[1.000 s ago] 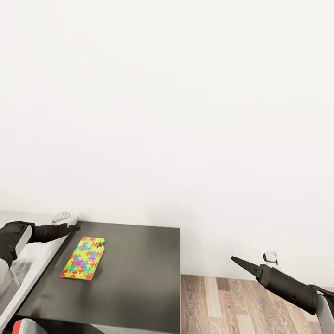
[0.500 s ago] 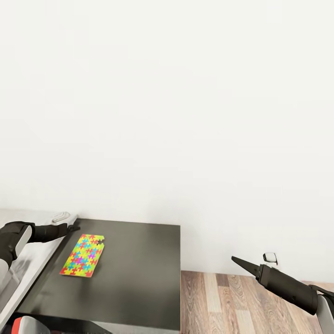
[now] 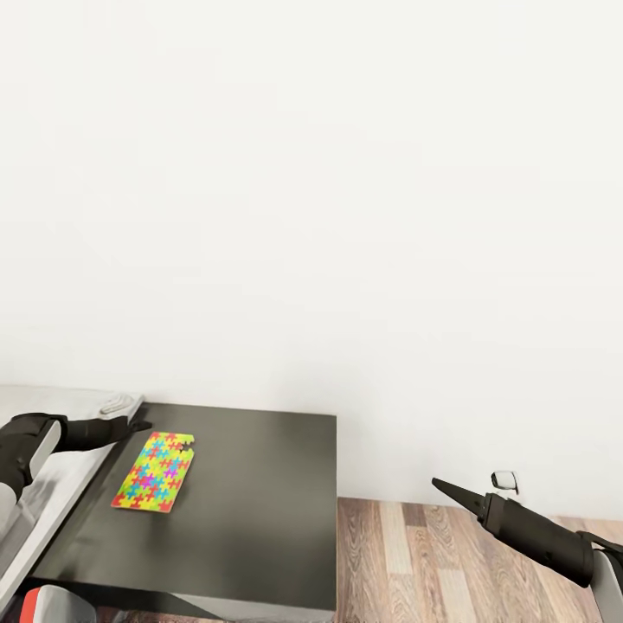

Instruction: Put all the toys in the child's room - the three board games (two on the bed and one on the table), the two jigsaw puzzles on the table, and the tennis ball on the table - inside the toy box on the table in the child's room.

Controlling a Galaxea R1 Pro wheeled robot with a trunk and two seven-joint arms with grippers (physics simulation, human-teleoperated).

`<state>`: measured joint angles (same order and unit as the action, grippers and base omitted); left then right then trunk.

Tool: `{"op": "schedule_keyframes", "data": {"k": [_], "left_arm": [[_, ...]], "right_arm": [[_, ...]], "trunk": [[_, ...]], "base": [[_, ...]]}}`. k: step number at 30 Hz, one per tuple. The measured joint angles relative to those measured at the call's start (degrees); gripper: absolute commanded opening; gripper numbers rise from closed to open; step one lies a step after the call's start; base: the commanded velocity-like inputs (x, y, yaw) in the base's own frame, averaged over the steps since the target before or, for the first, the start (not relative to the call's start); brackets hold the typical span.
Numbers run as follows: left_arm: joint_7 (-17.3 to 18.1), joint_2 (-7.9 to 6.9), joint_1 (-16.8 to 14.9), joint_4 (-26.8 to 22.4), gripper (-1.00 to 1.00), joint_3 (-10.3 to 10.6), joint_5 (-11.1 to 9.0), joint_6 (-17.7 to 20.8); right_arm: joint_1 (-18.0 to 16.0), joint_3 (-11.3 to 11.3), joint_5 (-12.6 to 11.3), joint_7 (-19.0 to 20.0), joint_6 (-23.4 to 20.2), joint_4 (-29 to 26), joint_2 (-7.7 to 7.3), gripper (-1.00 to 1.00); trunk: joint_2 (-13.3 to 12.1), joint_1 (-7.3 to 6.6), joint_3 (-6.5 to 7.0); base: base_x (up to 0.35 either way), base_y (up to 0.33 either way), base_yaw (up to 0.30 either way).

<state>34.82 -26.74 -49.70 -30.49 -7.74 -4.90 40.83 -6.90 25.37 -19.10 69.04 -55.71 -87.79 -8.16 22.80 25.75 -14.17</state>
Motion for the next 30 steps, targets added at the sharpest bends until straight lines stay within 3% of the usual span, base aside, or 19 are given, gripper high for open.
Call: {"op": "schedule_keyframes", "data": {"k": [6,16,30], "left_arm": [[3.65,-0.34,0.01,0.06,1.0,0.38,0.44,-1.08],[5.72,-0.84,0.0,0.1,1.0,0.51,4.36,-2.43],[8.62,-1.91,0.08,0.1,1.0,0.54,5.04,-2.86]], "right_arm": [[0.0,0.0,0.0,0.01,0.0,-0.06,0.0,1.0],[0.0,0.0,0.0,0.06,0.0,-0.05,0.0,1.0],[0.0,0.0,0.0,0.03,0.0,-0.03,0.0,1.0]], "trunk": [[0.0,0.0,-0.56],[0.0,0.0,-1.51],[0.0,0.0,-2.82]], "base": [[0.0,0.0,0.0],[0.0,0.0,0.0],[0.0,0.0,0.0]]}}
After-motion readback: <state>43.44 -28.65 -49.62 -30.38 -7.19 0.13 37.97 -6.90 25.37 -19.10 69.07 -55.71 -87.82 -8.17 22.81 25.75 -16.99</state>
